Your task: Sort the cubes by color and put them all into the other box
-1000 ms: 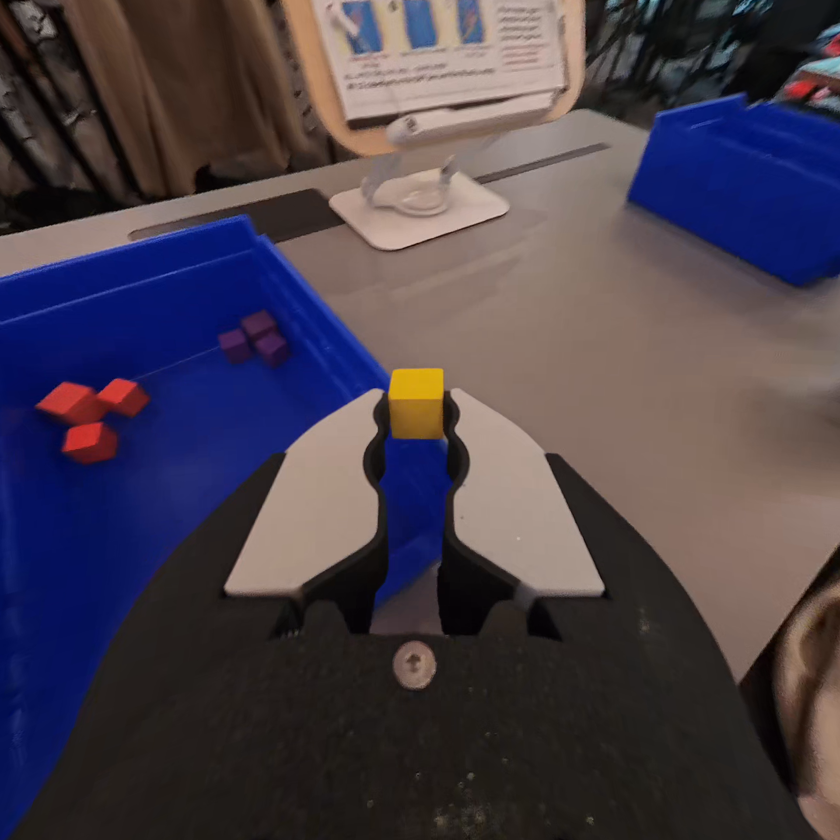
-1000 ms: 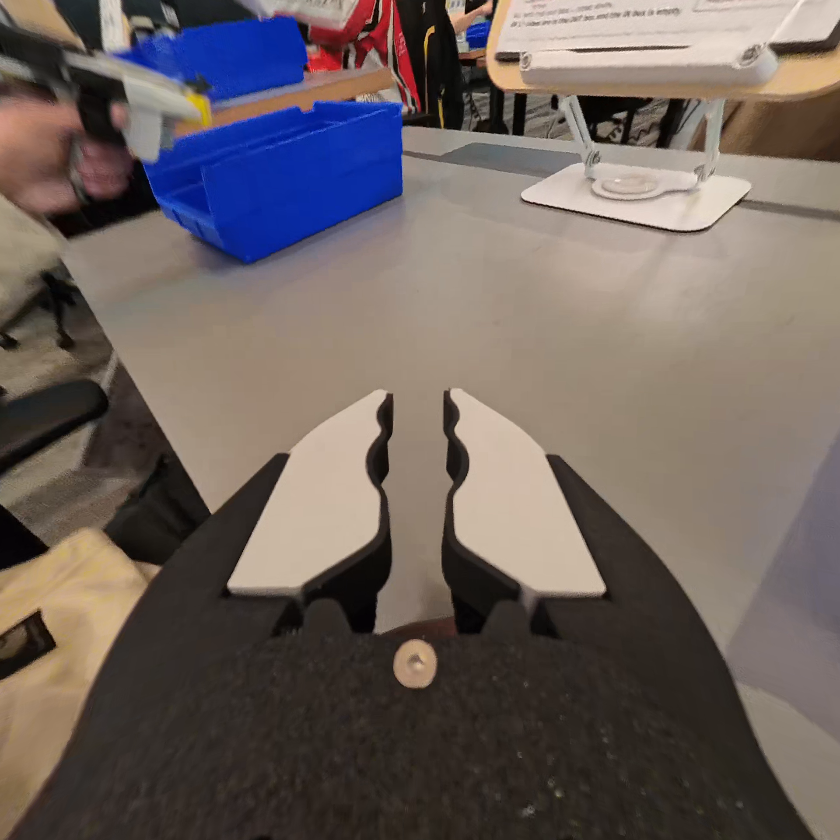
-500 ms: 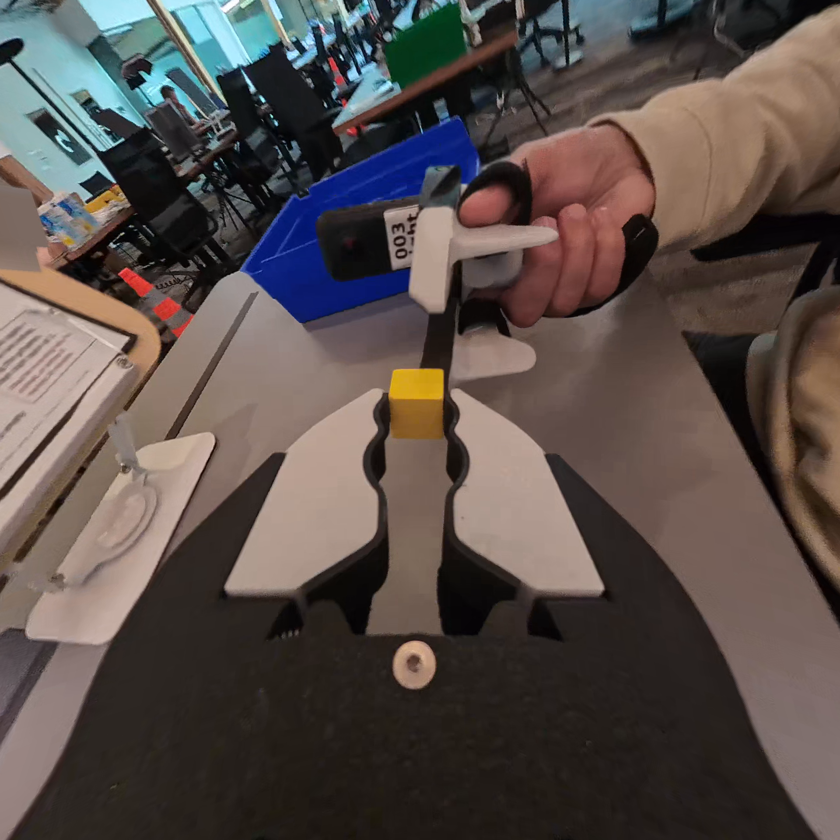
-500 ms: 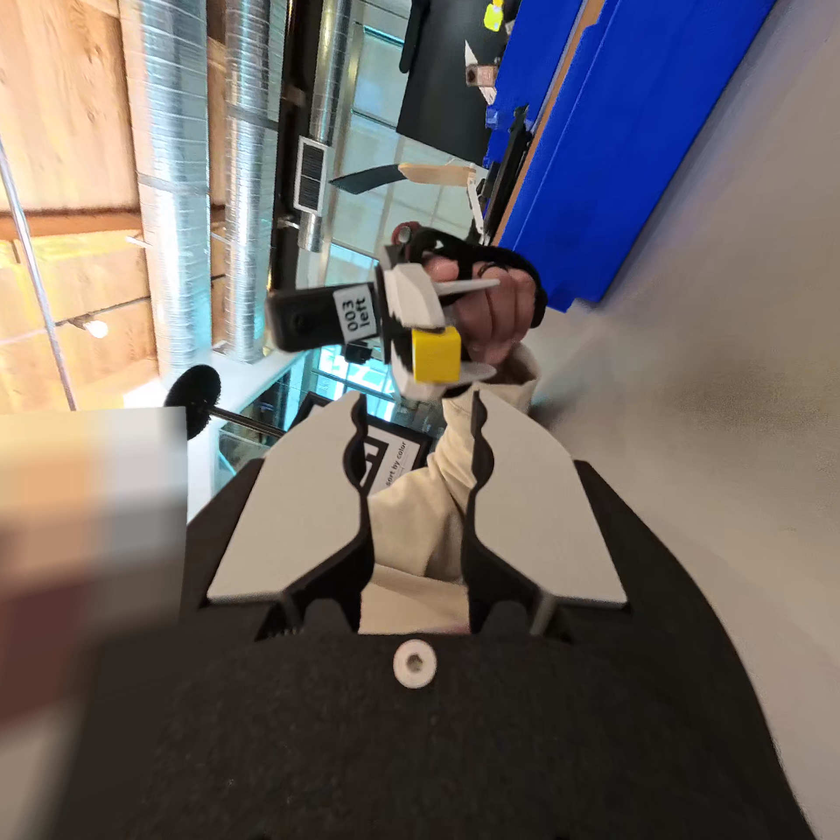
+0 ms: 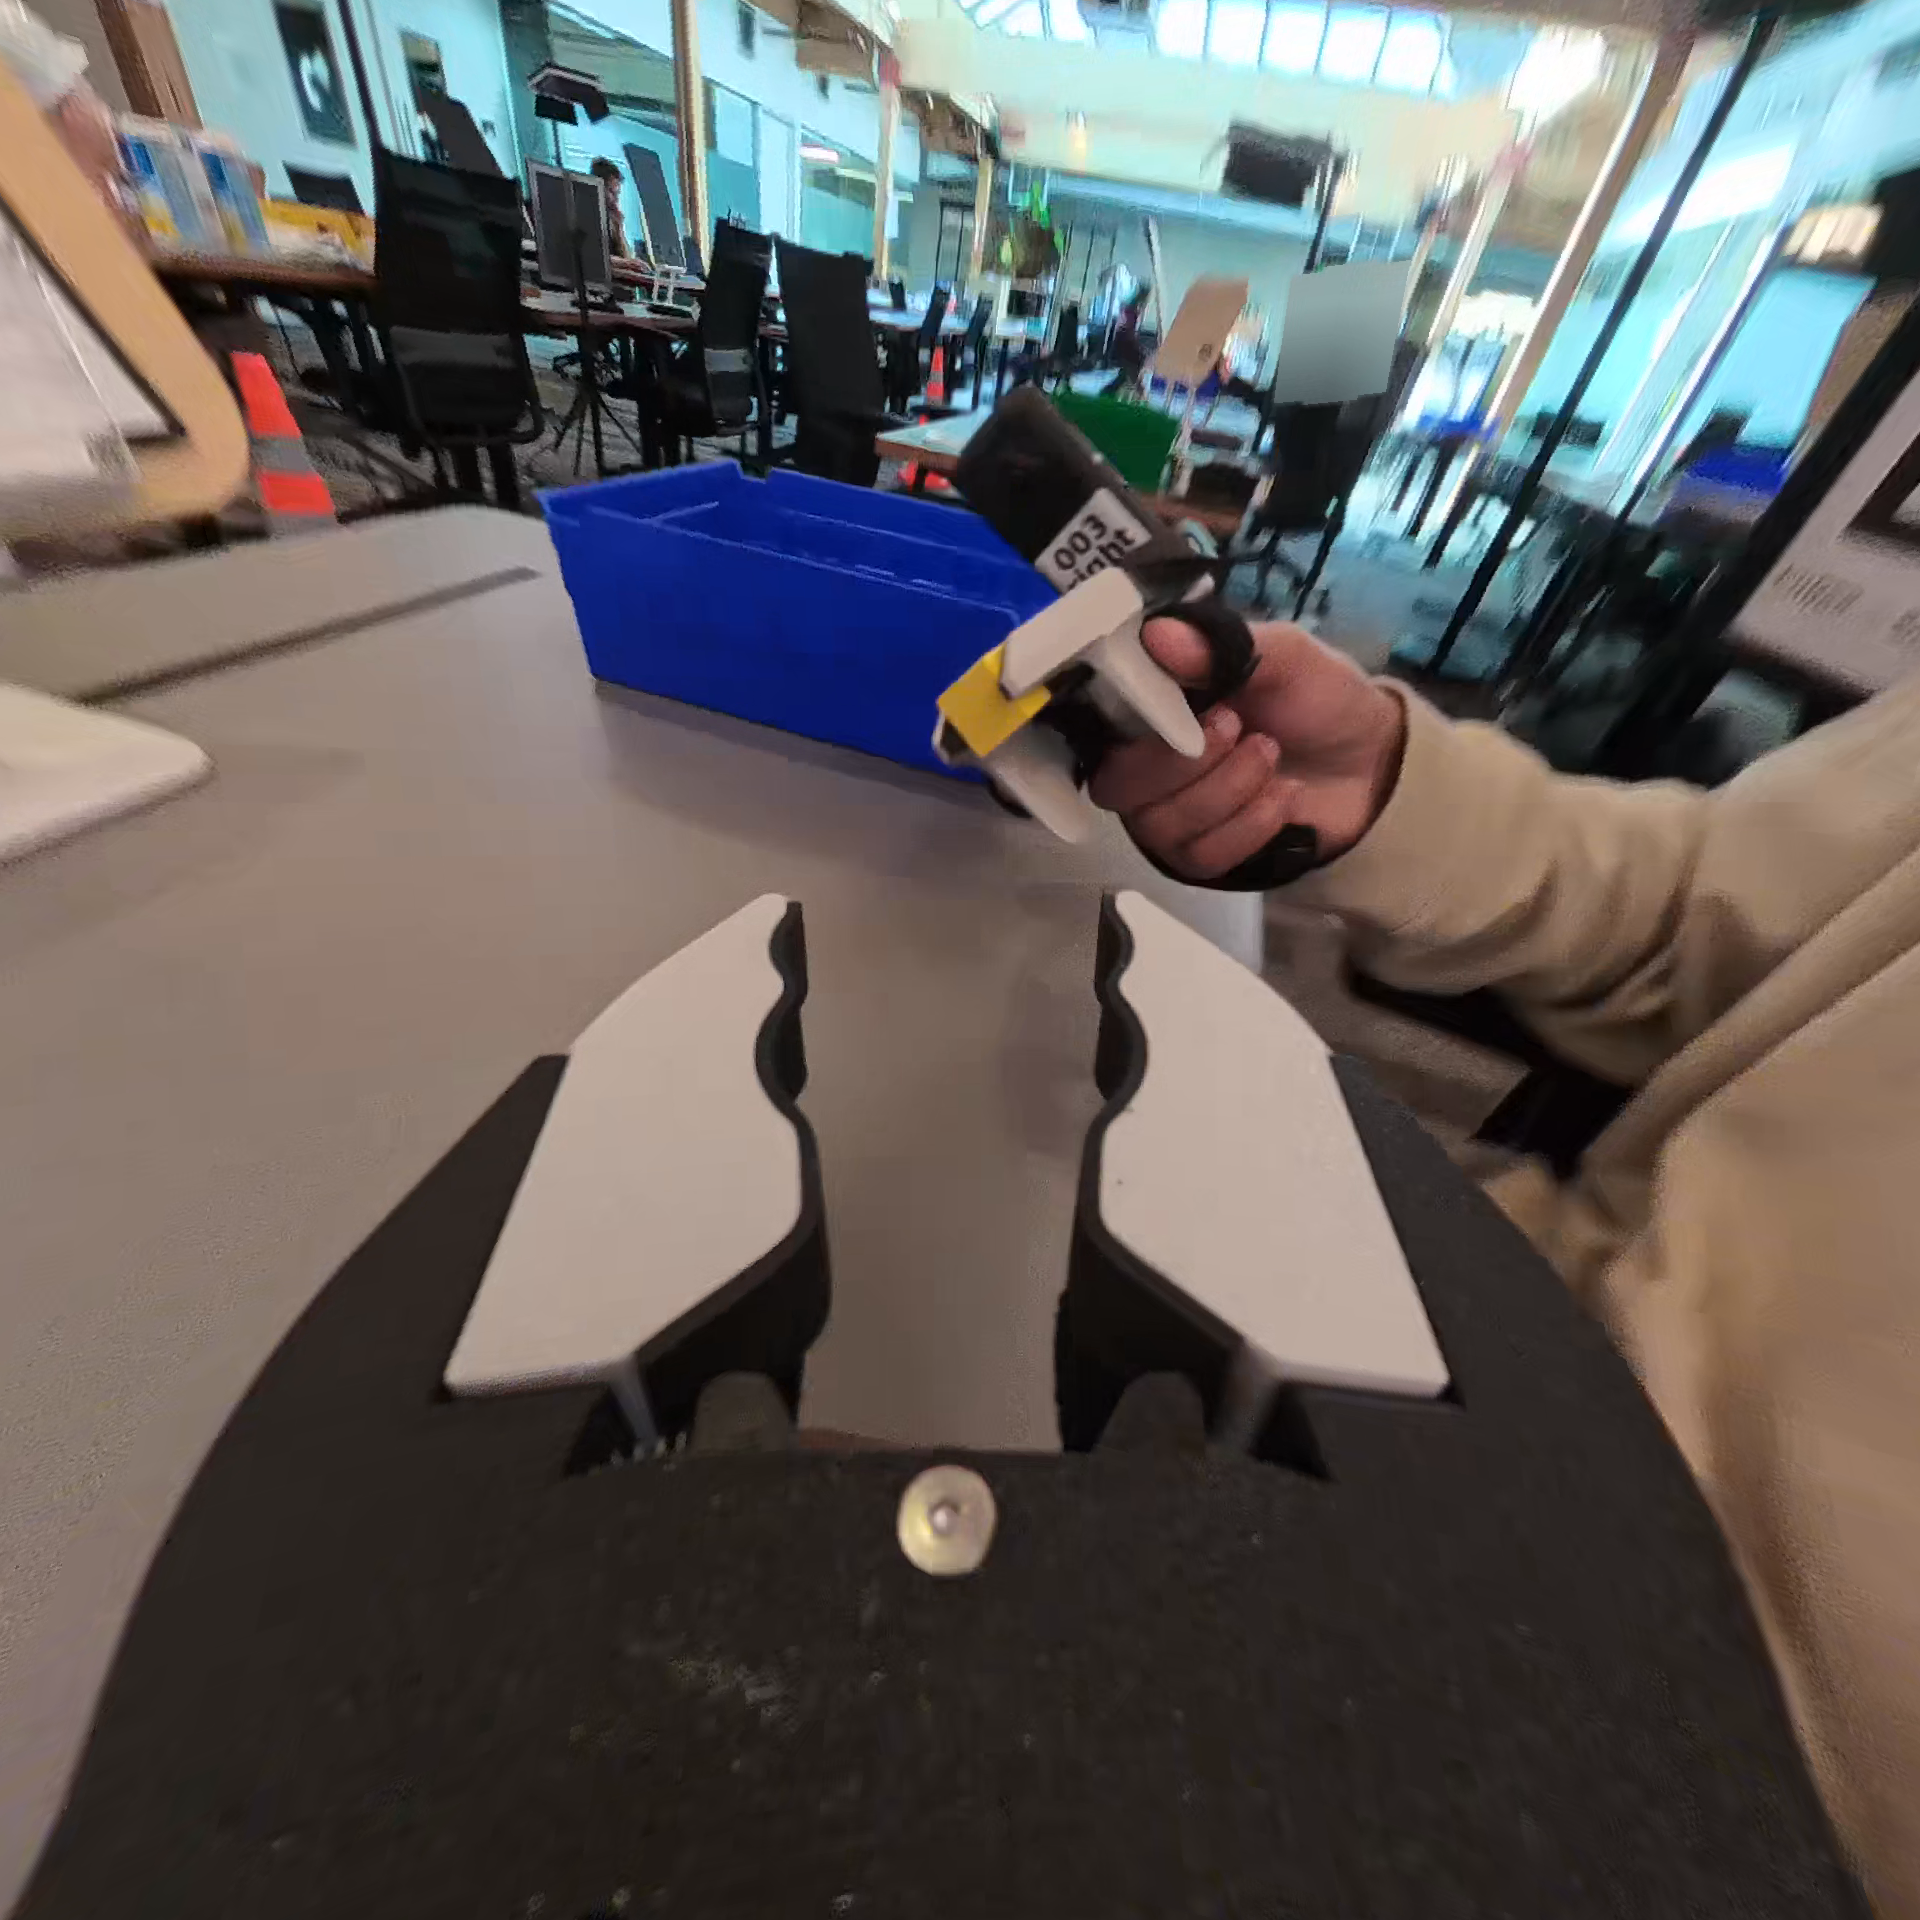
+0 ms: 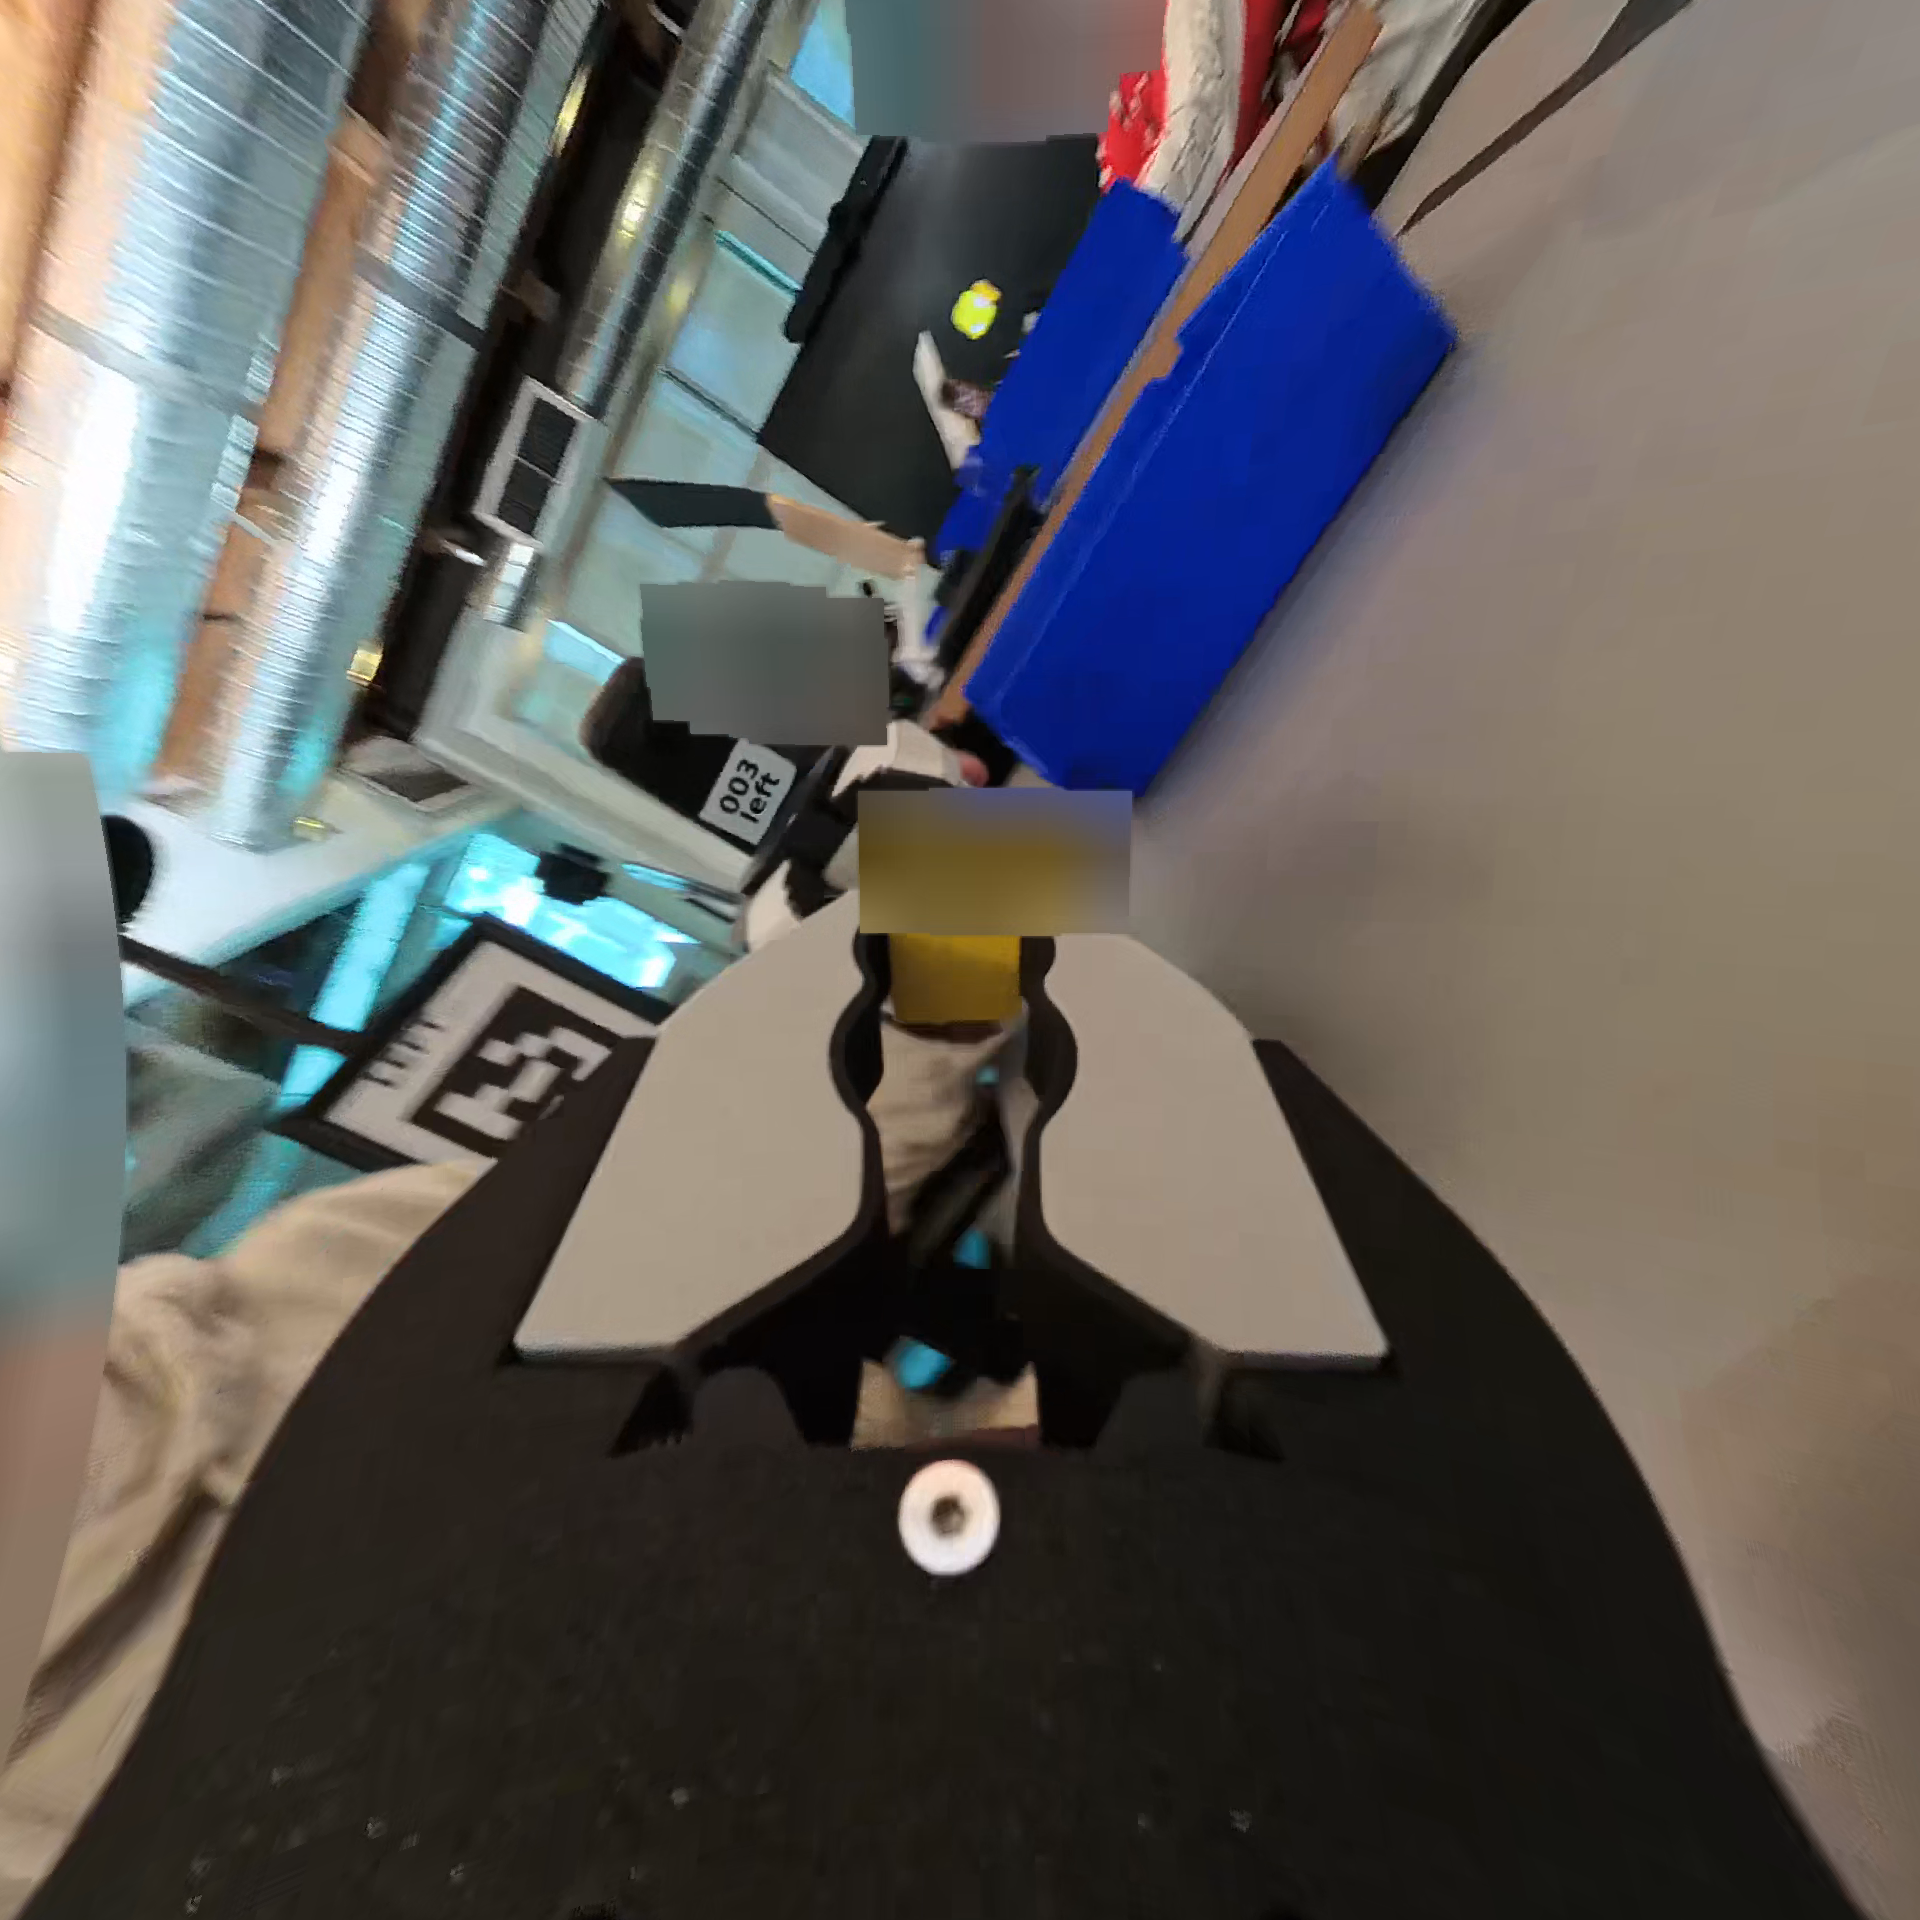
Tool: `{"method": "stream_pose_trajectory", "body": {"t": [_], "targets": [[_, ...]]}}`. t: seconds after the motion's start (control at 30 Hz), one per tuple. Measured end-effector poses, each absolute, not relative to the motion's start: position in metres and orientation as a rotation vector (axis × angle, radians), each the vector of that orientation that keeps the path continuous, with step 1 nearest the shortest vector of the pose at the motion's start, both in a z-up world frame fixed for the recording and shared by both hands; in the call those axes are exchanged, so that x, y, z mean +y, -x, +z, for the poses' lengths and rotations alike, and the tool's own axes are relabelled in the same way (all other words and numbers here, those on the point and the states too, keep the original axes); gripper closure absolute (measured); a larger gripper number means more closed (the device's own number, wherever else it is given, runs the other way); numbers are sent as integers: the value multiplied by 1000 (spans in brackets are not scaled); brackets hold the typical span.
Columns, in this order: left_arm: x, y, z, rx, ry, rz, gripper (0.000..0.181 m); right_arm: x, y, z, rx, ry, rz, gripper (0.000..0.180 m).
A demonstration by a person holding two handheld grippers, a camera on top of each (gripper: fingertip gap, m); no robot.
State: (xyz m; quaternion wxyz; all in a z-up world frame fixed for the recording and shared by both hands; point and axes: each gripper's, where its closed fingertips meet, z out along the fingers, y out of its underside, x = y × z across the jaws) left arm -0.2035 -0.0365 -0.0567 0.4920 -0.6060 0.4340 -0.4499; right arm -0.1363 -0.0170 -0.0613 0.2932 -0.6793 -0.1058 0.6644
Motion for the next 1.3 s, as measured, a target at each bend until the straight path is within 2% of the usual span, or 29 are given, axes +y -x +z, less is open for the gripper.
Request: {"method": "stream_pose_trajectory", "body": {"t": [0.17, 0.33, 0.4, 0.57, 0.7, 0.83, 0.97, 1.03, 1.17, 1.23, 1.3], "targets": [[-73, 225, -62, 816, 1533, -1487, 127, -46, 58, -40, -382, 1784, 1321, 157], [-76, 228, -61, 839, 1528, -1443, 130, 7, -118, -24, -137, 1868, 508, 157], [-78, 222, -64, 886, 1534, -1391, 131, 42, -172, -49, -106, 2049, 294, 156], [-91, 204, -76, 1026, 1544, -1267, 133, 126, -226, -115, -169, 2500, 43, 156], [-97, 196, -88, 1141, 1544, -1126, 132, 150, -248, -157, -221, 2841, -197, 156], [-106, 194, -96, 1201, 1537, -1072, 132, 164, -270, -172, -275, 2933, -480, 156], [-111, 197, -102, 1226, 1548, -1060, 132, 158, -258, -186, -335, 2995, -393, 154], [-111, 199, -100, 1224, 1543, -1060, 132, 155, -264, -163, -318, 2932, -513, 141], [-105, 206, -97, 1193, 1544, -1025, 132, 132, -232, -80, -327, 2542, -572, 141], [-98, 209, -97, 1160, 1554, -988, 133, 103, -188, -49, -332, 2321, -426, 141], [-84, 214, -99, 1102, 1595, -921, 133, 65, -112, -34, -397, 2091, -81, 143]]}}
